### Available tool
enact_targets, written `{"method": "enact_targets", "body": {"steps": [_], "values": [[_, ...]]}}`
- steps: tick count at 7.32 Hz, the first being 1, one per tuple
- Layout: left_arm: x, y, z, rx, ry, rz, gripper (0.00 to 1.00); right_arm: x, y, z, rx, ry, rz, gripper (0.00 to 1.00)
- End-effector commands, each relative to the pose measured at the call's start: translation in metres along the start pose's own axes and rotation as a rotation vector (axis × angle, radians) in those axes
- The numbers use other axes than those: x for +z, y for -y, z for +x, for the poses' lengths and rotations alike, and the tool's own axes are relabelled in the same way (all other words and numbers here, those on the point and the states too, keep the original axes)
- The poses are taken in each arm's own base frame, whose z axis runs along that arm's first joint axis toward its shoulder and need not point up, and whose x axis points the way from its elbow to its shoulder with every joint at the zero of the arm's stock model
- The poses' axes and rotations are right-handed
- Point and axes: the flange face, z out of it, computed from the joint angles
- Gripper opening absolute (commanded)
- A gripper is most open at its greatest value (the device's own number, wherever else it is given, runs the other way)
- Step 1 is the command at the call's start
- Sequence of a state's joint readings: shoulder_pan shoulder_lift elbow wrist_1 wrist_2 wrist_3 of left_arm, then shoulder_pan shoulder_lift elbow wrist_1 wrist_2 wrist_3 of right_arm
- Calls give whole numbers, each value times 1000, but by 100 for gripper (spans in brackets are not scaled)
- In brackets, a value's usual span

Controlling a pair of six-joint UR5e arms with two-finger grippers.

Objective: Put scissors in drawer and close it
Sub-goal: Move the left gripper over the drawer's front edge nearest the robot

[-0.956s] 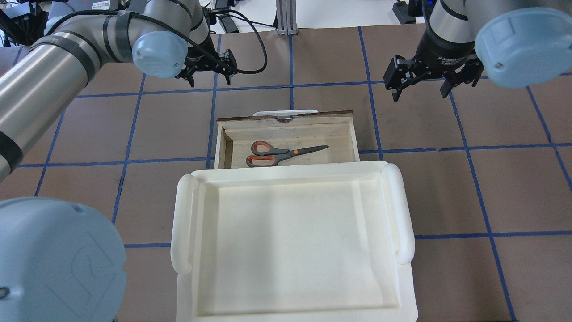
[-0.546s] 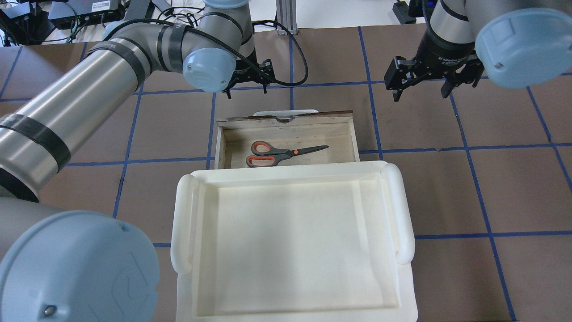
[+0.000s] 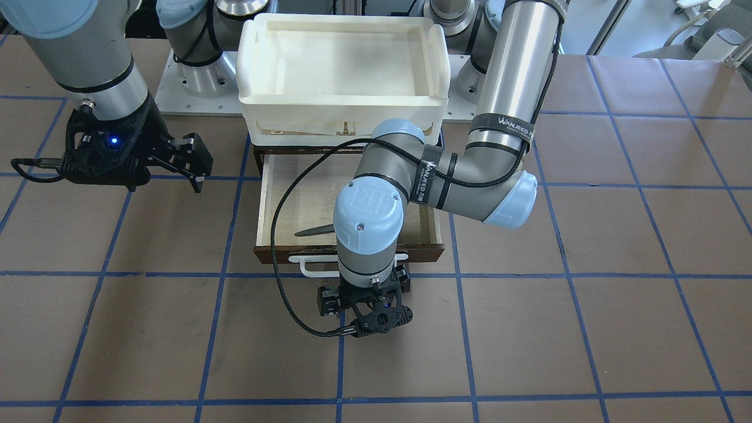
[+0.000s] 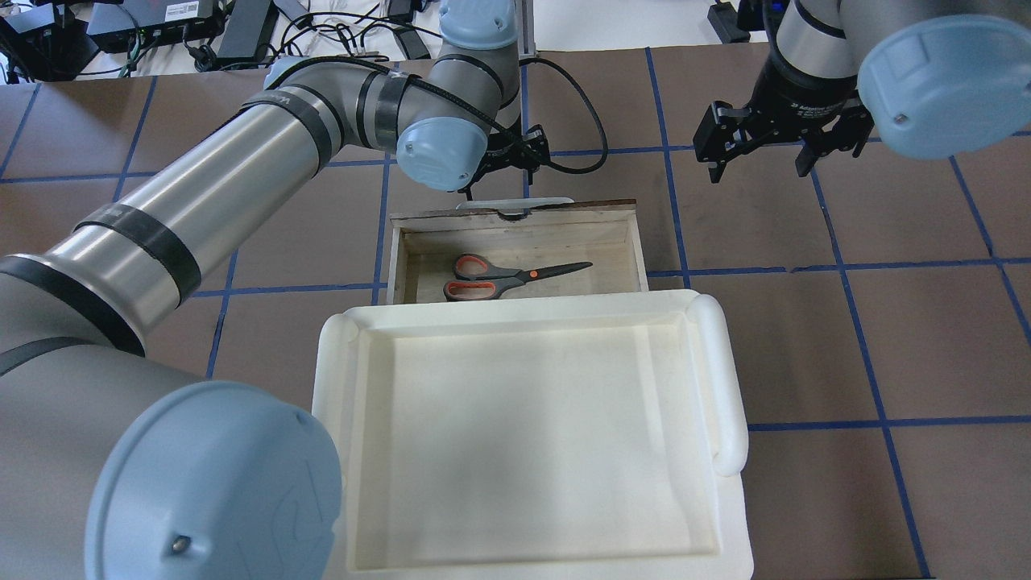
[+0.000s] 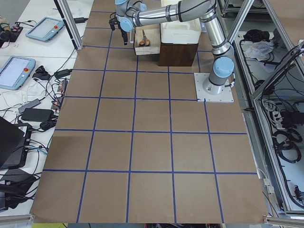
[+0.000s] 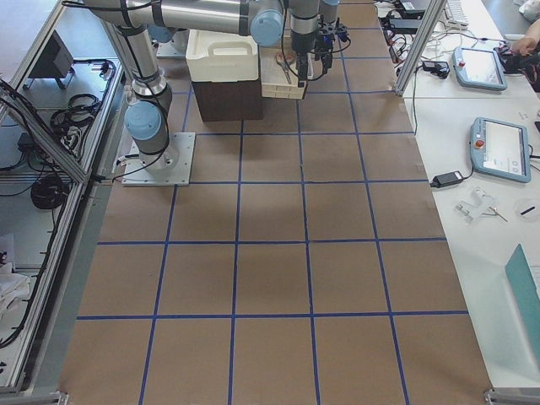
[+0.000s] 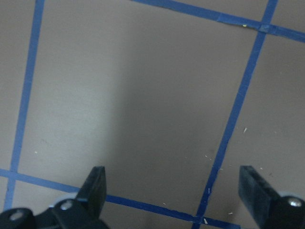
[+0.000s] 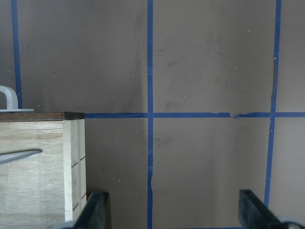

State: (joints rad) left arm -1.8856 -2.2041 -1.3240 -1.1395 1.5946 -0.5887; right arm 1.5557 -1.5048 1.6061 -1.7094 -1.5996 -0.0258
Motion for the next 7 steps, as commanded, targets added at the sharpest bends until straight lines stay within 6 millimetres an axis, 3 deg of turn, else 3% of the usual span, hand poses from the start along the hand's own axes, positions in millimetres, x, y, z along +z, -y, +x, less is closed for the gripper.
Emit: {"method": "enact_targets", "body": {"steps": [1, 2, 3, 4, 7], "values": [[13, -5, 8, 27, -8, -54, 99, 0, 0, 0, 2, 0, 3, 100], [20, -12, 7, 55, 24, -117, 98, 0, 0, 0, 2, 0, 1, 100], [21, -15, 7, 85, 44, -146, 89, -1, 0, 0, 2, 0, 1, 100], [24, -14, 8, 87, 46, -151, 97, -1, 0, 0, 2, 0, 1, 100], [47, -11, 10, 148, 53, -170, 100, -4, -1, 0, 3, -1, 9, 100]]}}
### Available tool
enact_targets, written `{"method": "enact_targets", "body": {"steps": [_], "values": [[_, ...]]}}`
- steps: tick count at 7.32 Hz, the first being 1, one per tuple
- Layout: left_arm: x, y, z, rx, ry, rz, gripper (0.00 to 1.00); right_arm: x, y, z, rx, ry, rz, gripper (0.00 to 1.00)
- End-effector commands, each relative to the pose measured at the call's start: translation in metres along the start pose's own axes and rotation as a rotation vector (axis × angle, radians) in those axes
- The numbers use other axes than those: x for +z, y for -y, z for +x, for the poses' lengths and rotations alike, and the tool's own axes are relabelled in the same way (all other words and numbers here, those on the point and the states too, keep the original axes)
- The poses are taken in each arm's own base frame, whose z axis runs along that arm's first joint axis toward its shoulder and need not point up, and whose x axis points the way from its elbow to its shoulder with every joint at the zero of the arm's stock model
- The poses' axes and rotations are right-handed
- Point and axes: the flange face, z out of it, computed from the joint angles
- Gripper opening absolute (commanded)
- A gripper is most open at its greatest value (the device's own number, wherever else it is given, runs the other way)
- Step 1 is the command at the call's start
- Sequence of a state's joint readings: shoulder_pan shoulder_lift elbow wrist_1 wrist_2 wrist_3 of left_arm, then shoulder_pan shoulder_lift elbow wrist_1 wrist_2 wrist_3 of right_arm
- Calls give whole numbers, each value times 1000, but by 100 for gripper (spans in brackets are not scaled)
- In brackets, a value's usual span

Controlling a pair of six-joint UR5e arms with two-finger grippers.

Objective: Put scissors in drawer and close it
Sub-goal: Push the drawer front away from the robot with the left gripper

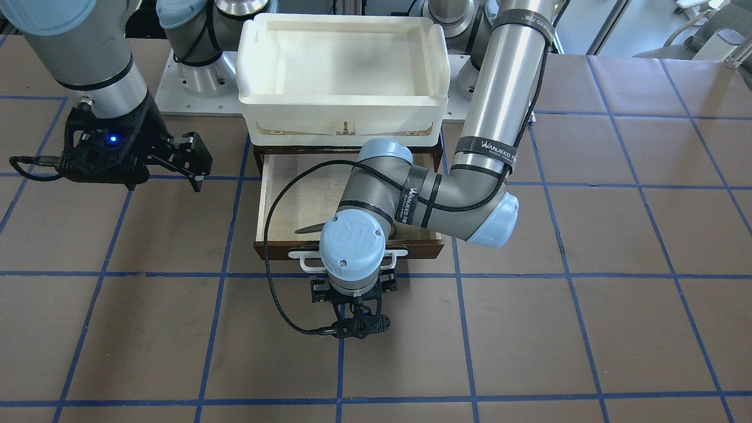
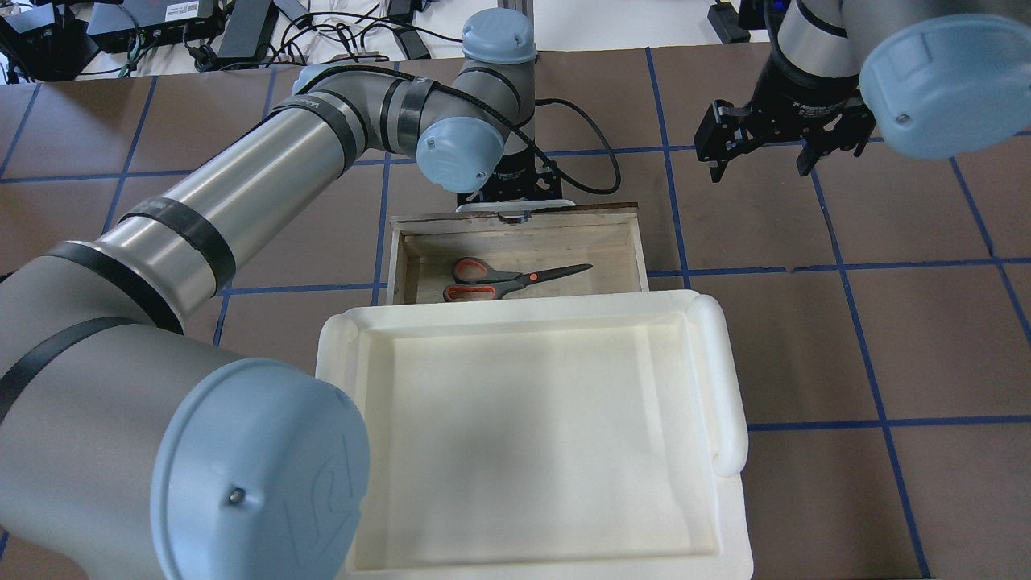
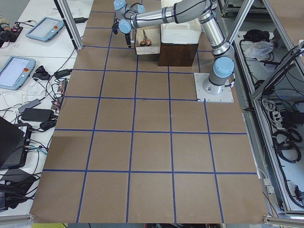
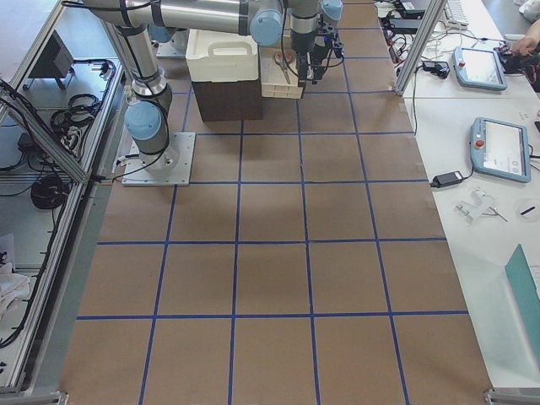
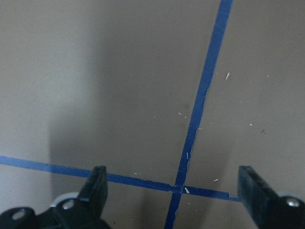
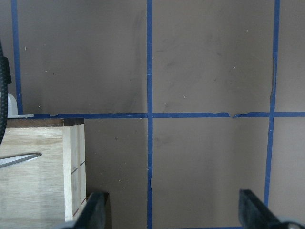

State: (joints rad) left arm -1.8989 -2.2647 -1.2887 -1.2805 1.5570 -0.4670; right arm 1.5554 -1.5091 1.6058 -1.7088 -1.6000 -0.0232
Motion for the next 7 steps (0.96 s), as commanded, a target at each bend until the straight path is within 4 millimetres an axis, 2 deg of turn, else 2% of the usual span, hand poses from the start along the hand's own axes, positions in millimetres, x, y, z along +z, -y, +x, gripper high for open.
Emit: {"method": "enact_targets", "body": {"steps": [1, 4, 7], "values": [[9, 0, 3, 14, 6, -17, 100, -2, 0, 0, 0, 0, 5, 100], [5, -19, 8, 32, 46, -76, 100, -2, 0, 0, 0, 1, 9, 100], [-19, -30, 7, 37, 40, -74, 100, -2, 0, 0, 0, 0, 9, 100]]}}
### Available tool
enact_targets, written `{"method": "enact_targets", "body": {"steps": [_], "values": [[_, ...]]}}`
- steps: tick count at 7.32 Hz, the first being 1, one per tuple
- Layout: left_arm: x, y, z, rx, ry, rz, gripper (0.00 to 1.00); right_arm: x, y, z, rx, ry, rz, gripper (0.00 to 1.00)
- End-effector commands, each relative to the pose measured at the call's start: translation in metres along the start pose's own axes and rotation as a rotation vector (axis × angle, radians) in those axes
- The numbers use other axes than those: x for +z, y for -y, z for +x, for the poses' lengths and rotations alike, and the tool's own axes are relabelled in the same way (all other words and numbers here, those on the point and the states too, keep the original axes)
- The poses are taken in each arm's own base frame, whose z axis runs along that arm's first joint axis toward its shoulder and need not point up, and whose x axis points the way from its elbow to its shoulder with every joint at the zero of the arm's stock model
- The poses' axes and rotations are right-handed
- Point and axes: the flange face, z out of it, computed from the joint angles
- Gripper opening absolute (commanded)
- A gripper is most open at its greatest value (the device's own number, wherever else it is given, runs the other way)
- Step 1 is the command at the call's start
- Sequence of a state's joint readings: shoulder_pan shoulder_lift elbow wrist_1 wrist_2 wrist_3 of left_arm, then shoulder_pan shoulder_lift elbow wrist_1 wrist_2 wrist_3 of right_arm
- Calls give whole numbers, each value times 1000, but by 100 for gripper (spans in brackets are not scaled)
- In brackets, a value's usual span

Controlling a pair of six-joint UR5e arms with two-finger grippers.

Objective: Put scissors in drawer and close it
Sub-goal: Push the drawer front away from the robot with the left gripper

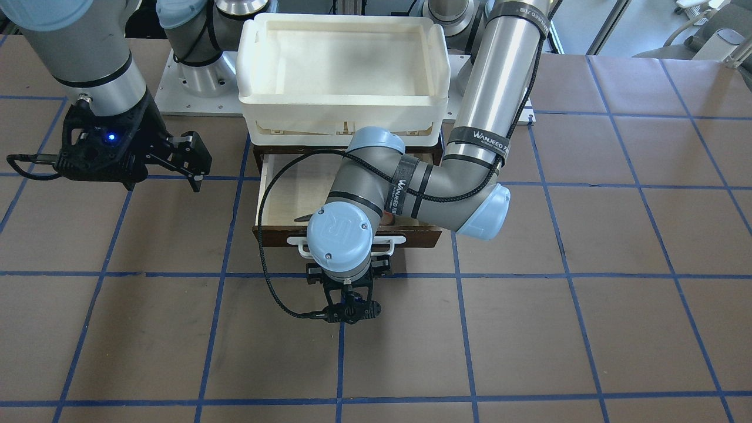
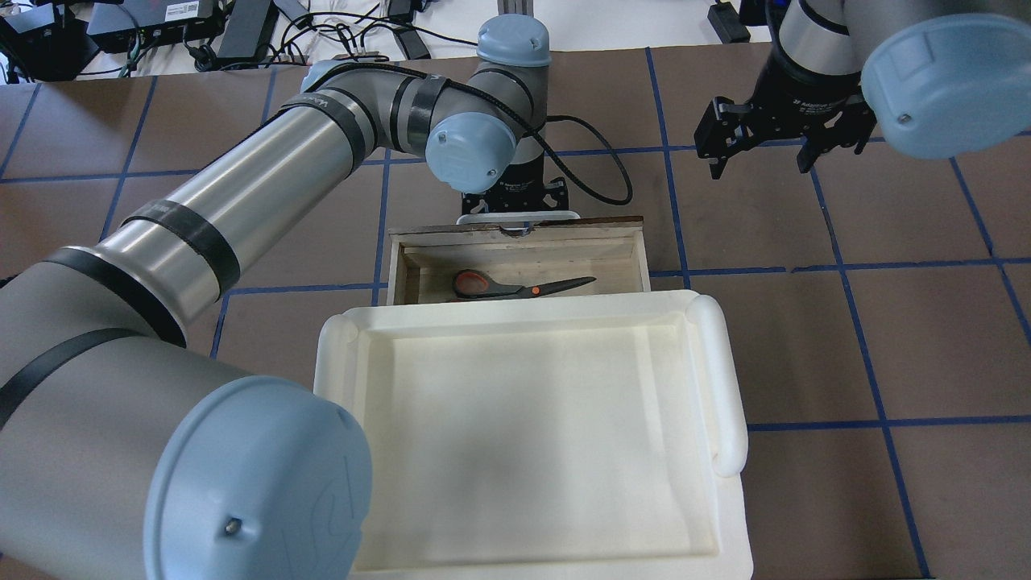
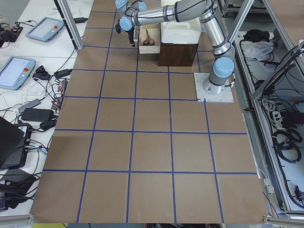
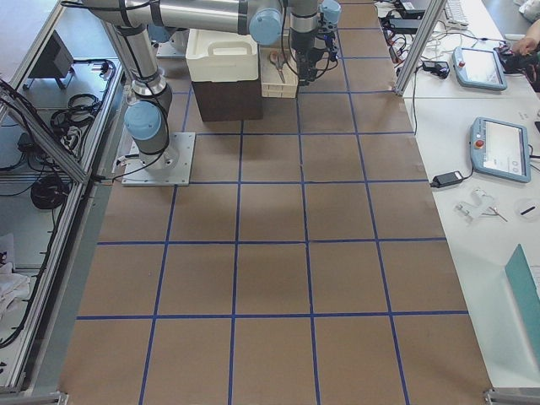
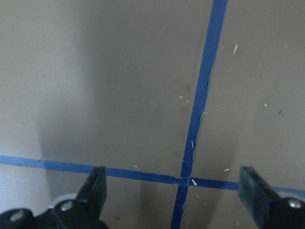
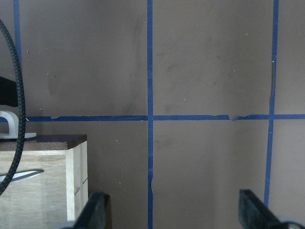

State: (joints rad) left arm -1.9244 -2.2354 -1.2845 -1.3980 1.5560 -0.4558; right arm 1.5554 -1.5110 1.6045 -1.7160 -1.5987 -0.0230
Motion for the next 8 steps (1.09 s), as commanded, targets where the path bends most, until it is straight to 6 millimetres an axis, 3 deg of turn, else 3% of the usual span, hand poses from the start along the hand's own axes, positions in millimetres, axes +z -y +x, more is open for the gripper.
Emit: {"method": "enact_targets", "body": {"steps": [1, 3, 5, 6, 8], "values": [[-16, -12, -3, 4, 6, -11, 100, 0, 0, 0, 0, 0, 1, 100], [-28, -24, -7, 5, 3, -11, 100, 0, 0, 0, 0, 0, -4, 100], [-46, -48, -13, 3, -20, -71, 100, 1, -1, 0, 0, -1, -6, 100], [-44, -58, -18, 3, -16, -81, 100, 1, -1, 0, 0, -1, -6, 100], [-19, -82, -31, -5, 14, -143, 100, 0, -1, 0, -2, -1, -4, 100]]}}
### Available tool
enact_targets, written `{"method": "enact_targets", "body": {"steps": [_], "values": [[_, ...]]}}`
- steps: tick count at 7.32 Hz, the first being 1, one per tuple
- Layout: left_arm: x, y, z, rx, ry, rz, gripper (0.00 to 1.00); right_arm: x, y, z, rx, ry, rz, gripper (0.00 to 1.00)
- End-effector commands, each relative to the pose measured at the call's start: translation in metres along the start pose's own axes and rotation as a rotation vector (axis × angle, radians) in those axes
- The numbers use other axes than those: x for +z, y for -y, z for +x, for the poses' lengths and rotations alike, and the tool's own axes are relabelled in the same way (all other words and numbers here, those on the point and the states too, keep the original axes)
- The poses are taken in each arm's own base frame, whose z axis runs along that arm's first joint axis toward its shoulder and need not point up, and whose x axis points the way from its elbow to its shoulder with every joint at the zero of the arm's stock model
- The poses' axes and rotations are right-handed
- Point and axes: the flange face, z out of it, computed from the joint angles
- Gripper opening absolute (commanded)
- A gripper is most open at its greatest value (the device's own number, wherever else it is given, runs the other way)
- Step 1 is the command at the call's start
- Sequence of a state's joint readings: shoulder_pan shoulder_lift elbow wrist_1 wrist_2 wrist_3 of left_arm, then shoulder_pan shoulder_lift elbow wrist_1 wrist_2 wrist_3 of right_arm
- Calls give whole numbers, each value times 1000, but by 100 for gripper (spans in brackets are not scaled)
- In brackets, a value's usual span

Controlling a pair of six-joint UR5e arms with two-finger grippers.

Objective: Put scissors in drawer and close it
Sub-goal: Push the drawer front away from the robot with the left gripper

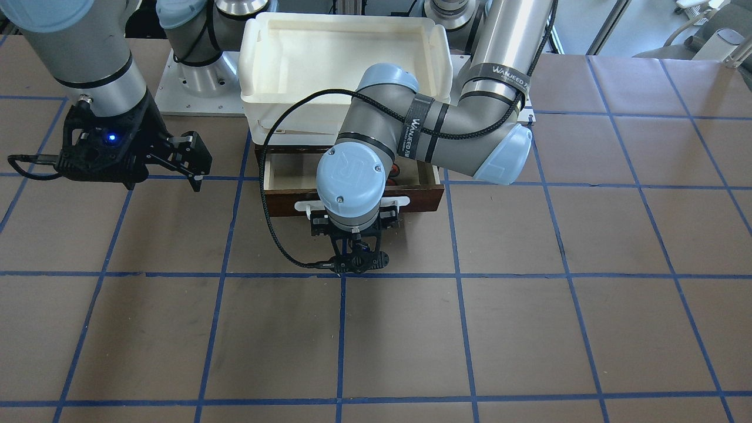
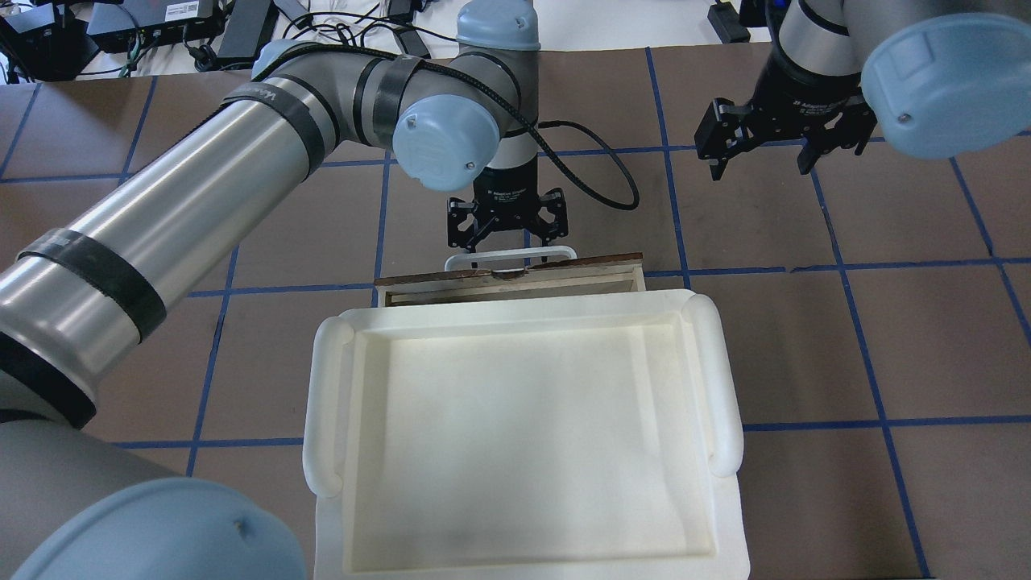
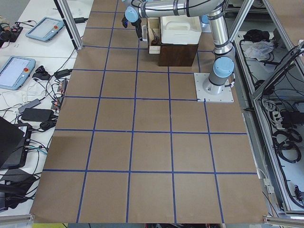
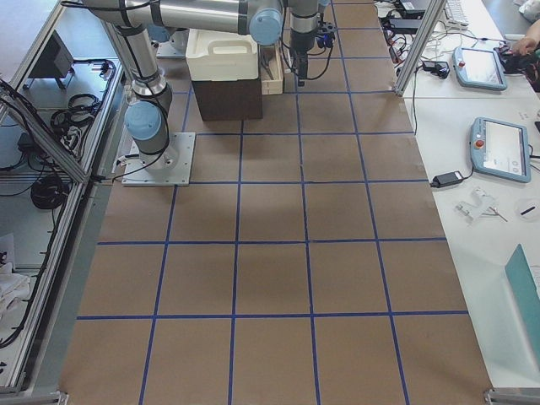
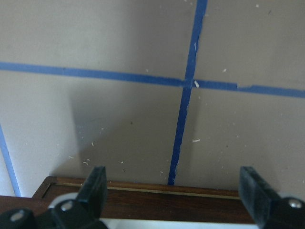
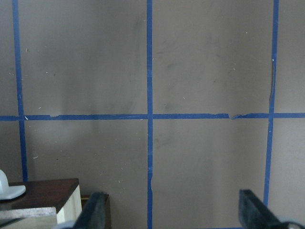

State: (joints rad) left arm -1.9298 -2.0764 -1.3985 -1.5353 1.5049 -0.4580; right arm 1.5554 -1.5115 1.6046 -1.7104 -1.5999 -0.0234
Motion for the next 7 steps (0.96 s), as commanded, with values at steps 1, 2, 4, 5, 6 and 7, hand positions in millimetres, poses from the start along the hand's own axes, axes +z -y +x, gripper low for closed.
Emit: {"method": "enact_targets", "body": {"steps": [1, 2, 4, 5, 6, 7], "values": [[27, -25, -13, -4, 35, -69, 100, -4, -2, -1, -2, 7, 9, 100], [37, -32, -17, -6, 50, -111, 100, -9, -3, -3, -16, 19, 23, 100], [43, -37, -18, -6, 68, -151, 100, -9, -7, -7, -25, 23, 20, 100], [45, -44, -9, 11, 74, -148, 100, -8, -8, -8, -30, 23, 17, 100], [39, -52, -5, 21, 73, -138, 100, -9, -7, -10, -80, 41, 23, 100], [40, -54, -4, 25, 75, -150, 100, -8, -7, -11, -95, 53, 23, 100]]}}
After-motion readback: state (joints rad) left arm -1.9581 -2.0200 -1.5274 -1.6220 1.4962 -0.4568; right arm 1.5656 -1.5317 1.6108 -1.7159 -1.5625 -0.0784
